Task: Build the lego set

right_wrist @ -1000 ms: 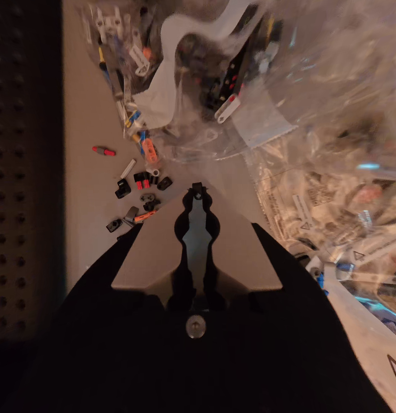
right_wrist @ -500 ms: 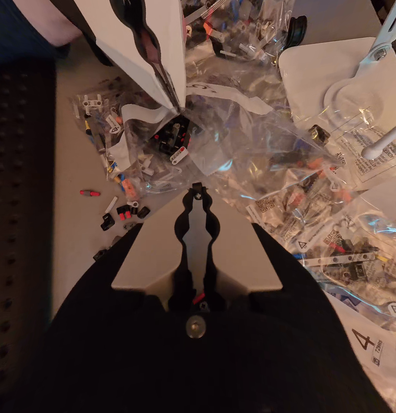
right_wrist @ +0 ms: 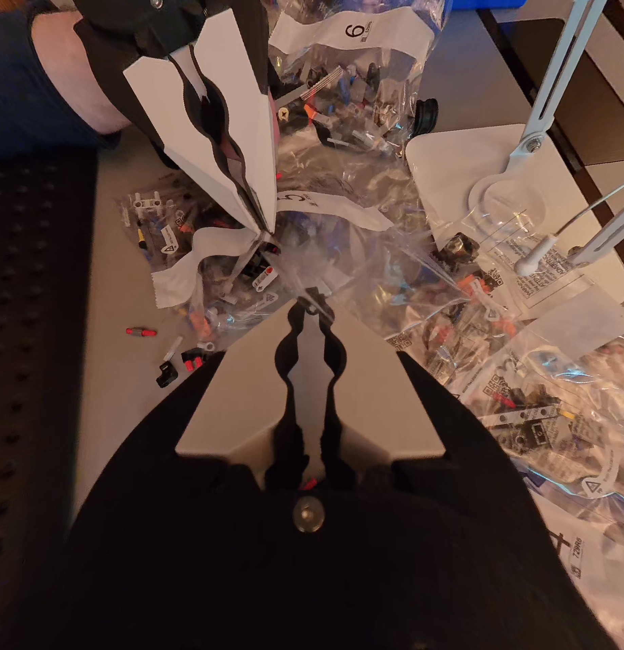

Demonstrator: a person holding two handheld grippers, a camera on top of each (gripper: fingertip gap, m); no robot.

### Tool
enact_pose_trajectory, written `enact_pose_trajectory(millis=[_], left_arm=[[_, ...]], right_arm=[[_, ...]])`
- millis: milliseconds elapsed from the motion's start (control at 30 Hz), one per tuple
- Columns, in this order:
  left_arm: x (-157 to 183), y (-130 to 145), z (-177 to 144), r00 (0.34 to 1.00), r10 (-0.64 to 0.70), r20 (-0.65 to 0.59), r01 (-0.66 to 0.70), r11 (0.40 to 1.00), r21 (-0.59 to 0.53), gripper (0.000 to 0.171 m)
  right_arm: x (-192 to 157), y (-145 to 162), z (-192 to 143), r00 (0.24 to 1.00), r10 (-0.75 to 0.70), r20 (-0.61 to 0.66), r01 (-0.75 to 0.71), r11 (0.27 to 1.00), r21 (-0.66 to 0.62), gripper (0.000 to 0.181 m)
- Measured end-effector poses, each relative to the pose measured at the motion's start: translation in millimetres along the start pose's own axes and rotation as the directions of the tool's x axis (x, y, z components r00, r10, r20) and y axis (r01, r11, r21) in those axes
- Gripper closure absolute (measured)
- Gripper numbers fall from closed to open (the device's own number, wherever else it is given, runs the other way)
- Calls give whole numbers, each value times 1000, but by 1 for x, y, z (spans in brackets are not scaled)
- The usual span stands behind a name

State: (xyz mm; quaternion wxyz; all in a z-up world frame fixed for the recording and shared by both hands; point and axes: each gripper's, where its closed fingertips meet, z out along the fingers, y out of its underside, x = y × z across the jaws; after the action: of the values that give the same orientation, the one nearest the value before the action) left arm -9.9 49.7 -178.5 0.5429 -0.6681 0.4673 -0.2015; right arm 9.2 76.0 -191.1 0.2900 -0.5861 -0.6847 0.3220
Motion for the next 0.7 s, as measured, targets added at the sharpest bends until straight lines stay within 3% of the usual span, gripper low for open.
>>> enact_pose_trajectory(millis=[500,700], left_arm=[[3,1,2,1000,9,-10,-9,1000,-10,171],[4,1,2,1000,7,-15,-8,1000,-7,171]], right_arm=[[-19,49,32,994,19,104,9,964,-267,176],[-22,57,37,990,54,127,-13,953,-303,177]])
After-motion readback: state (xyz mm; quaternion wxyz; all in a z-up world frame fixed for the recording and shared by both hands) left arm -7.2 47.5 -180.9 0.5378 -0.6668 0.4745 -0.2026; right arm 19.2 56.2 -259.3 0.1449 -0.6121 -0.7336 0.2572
